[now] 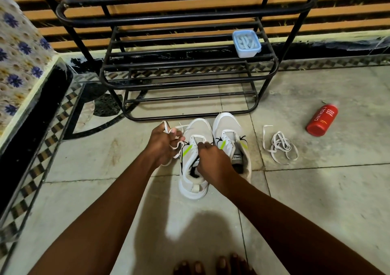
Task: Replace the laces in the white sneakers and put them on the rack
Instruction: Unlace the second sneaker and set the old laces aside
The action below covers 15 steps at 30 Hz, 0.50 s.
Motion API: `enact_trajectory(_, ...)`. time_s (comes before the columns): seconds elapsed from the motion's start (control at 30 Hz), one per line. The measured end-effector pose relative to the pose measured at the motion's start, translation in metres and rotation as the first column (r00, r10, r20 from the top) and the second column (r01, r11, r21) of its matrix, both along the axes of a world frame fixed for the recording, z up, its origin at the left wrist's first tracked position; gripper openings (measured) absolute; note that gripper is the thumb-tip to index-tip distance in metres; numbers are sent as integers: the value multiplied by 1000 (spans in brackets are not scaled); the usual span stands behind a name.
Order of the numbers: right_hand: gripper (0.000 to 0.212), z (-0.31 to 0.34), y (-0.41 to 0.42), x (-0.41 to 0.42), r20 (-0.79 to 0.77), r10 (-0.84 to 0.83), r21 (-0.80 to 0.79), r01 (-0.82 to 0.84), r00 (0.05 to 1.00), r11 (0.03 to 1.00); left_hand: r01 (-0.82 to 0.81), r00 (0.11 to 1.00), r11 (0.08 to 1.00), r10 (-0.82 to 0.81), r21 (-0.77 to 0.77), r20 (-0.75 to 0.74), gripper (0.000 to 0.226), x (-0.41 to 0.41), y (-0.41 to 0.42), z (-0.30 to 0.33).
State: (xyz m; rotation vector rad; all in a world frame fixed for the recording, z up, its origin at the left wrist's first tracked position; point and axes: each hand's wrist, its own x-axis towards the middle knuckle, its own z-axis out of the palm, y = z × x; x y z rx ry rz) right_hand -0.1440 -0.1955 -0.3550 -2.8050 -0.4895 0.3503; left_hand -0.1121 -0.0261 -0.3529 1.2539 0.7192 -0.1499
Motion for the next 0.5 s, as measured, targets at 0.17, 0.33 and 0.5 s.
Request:
enact_trajectory(0.17,48,0,1,1,9,26,-34,-26,1000,999,-4,998,986,-8,165,70,24,-2,-1,-4)
enact_trajectory(0.33,47,-1,0,3,9,40,-45,-39,999,998,139,971,687,-237,713,39,25,-17,15,-26)
enact_trajectory(0.5,39,3,2,6,-15,44,-34,-44,999,998,405,876,255,-384,878,-293,30,-40,22,-49)
